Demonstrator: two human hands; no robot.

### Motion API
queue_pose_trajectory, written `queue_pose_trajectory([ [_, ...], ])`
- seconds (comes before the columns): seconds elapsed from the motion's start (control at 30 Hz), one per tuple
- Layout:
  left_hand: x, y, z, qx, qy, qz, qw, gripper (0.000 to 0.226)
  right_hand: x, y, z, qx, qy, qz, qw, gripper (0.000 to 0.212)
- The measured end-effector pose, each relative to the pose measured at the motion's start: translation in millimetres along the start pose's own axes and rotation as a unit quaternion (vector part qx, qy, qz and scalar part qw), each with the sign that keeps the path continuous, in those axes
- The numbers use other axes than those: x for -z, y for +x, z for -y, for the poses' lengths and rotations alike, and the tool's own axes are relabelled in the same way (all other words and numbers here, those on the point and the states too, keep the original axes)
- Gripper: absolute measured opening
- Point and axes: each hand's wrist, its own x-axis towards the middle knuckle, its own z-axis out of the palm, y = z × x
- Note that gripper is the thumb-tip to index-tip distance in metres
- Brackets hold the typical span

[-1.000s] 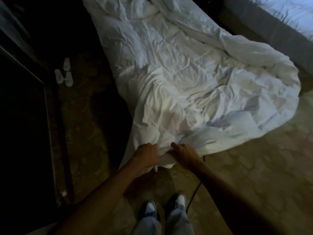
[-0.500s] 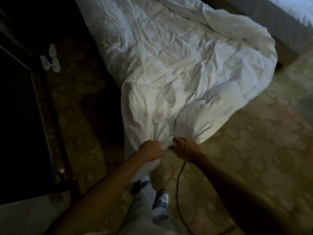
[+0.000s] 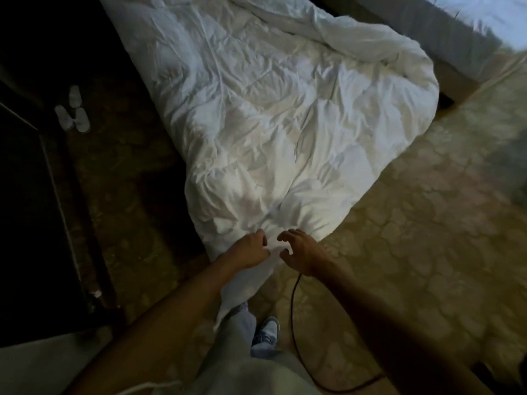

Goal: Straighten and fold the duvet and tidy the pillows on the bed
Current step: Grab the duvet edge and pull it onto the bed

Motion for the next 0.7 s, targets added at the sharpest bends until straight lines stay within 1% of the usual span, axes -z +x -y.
queue_pose_trajectory([
  [0.07,15,3,1,-0.003,0.005,-0.021,1.0,0.022,1,5,1,-0.007,0.019,-0.006,1.0,0.036],
  [0.1,22,5,1,-0.004,0.008,-0.028,1.0,0.021,2,9,2,-0.008,0.024,-0.008,1.0,0.036],
  [0.3,51,15,-16,-0.001,0.031,-0.03,0.999,0.024,19,23,8,-0.027,0.037,0.008,0.999,0.041],
  [0.43,59,29,-40,-0.012,0.038,-0.031,0.999,0.02,41,24,-7,-0.042,0.041,0.02,0.998,0.044],
  [0.57,66,53,-82,-0.045,0.053,-0.035,0.997,0.018,77,17,-37,-0.078,0.048,0.0,0.996,0.042],
  [0.7,72,82,-148,-0.087,0.088,-0.038,0.992,0.018,124,12,-80,-0.108,0.057,-0.022,0.992,0.041],
])
